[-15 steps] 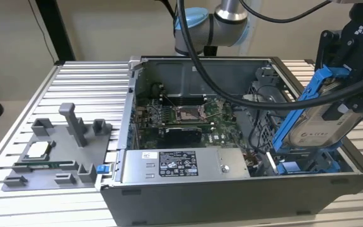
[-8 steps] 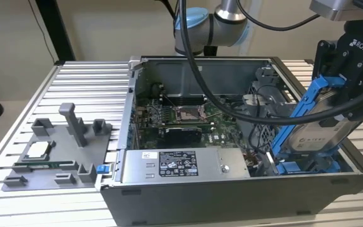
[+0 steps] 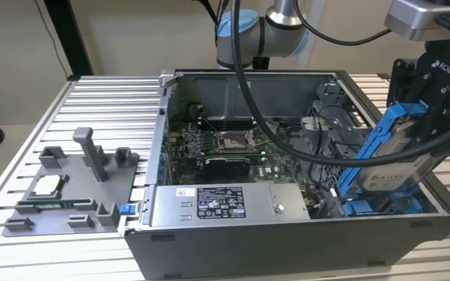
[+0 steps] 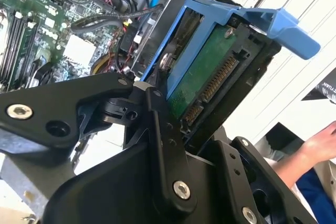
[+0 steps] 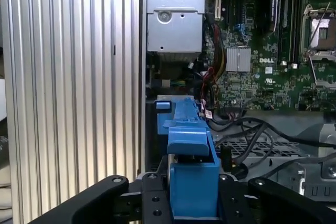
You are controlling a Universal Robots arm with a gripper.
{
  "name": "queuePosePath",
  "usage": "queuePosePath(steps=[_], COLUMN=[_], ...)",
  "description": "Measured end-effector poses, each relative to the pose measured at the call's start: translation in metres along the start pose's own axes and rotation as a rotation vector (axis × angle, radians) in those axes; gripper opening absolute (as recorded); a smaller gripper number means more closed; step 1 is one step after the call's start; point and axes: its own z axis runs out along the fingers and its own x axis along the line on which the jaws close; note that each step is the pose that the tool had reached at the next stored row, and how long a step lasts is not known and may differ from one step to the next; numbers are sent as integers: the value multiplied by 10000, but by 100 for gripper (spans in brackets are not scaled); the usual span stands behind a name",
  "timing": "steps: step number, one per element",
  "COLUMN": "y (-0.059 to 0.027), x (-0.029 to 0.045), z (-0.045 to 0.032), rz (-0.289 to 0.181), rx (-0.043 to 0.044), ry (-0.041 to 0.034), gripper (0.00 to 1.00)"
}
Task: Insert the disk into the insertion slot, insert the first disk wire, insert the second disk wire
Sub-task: 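Insert the disk into the insertion slot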
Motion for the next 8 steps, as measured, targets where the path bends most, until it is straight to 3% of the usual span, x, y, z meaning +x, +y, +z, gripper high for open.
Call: queuePosePath(steps=[8], y=[-20], x=[-24], z=[72], rz=[-86], rx=[18], ry=[0], gripper=[0])
